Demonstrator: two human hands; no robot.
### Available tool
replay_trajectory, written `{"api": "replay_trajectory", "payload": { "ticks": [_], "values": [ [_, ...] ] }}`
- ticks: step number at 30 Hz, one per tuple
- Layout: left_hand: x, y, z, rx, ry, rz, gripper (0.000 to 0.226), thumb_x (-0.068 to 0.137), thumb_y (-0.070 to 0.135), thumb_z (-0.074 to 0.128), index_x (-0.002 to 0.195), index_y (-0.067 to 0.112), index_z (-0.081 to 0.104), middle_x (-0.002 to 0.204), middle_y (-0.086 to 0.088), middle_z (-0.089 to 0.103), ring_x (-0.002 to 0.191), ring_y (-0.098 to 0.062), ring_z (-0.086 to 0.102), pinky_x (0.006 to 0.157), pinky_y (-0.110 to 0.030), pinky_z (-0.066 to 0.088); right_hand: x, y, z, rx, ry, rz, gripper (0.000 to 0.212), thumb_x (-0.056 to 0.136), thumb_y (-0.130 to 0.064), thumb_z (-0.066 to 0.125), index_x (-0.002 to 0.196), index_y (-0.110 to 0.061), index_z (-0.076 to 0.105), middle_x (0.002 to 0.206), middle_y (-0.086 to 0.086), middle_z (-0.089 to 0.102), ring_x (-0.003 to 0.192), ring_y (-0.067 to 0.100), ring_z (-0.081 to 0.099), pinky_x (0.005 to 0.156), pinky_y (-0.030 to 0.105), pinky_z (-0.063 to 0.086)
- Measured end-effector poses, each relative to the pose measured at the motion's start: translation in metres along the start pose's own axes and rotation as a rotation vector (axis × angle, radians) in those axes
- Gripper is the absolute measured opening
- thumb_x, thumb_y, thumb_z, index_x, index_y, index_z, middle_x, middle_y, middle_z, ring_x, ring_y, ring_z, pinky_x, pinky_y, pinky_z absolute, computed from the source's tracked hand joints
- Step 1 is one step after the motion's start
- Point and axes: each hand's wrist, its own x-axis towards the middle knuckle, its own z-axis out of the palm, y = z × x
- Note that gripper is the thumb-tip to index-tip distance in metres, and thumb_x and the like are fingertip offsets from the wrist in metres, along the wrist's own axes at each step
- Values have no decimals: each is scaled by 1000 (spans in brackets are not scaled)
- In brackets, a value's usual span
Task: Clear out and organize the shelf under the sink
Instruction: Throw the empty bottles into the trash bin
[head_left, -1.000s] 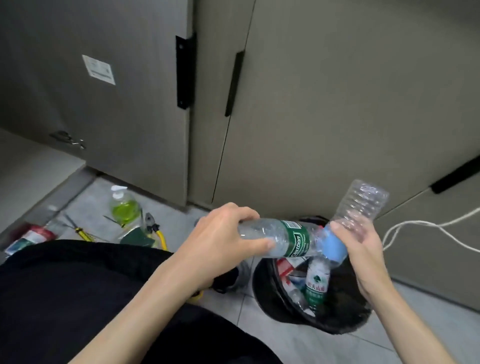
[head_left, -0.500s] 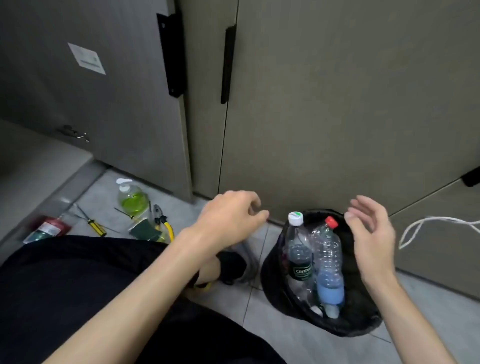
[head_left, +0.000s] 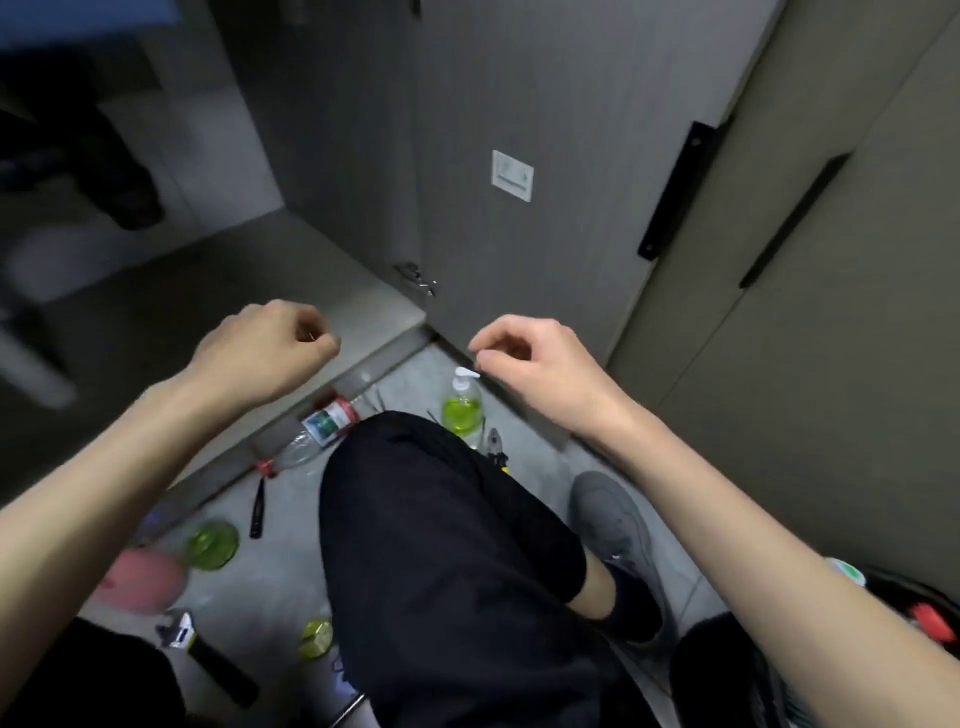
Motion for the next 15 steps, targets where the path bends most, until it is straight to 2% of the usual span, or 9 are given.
{"api": "replay_trajectory", "payload": {
  "ticks": [2, 4, 8, 11, 13, 15],
  "values": [
    [5, -36, 2, 6, -31, -91, 14, 94, 44, 55, 97, 33, 64, 102, -4, 67, 93, -28, 62, 82, -39, 52, 42, -30, 24, -36, -83, -29, 13, 87, -27, 62, 91, -33, 73, 86, -16, 71, 86, 3, 65, 84, 30, 53],
    [8, -73, 12, 12, -72, -191, 14, 93, 42, 56, 101, 33, 64, 111, -5, 68, 97, -28, 61, 82, -36, 50, 80, -56, 51, -91, -165, -60, 12, 85, -29, 60, 86, -32, 72, 86, -14, 72, 88, 10, 68, 87, 36, 55],
    [13, -129, 49, 5, -166, -344, 34, 90, 39, 59, 122, 27, 62, 126, -8, 66, 116, -32, 60, 94, -36, 49, 142, -90, 116, -208, -277, -111, 13, 84, -31, 59, 82, -25, 71, 93, -1, 75, 93, 23, 70, 91, 41, 56],
    [19, -153, 85, -34, -247, -377, 39, 90, 37, 60, 126, 22, 59, 124, -8, 67, 114, -30, 60, 94, -36, 50, 171, -76, 167, -366, -358, -74, 17, 87, -33, 59, 88, -20, 70, 99, 6, 74, 98, 30, 67, 89, 38, 55],
    [23, -165, 109, -35, -289, -366, 36, 86, 36, 61, 120, 22, 60, 118, -7, 68, 106, -29, 61, 89, -36, 52, 177, -44, 193, -582, -444, -25, 24, 89, -36, 57, 100, -18, 69, 105, 10, 70, 100, 31, 64, 81, 33, 51],
    [30, -175, 132, -52, -307, -338, 43, 84, 34, 62, 124, 19, 58, 119, -9, 65, 103, -30, 61, 84, -34, 51, 177, -4, 209, -790, -534, 5, 27, 91, -35, 55, 108, -18, 65, 114, 11, 68, 100, 31, 62, 76, 32, 44]
  ]
}}
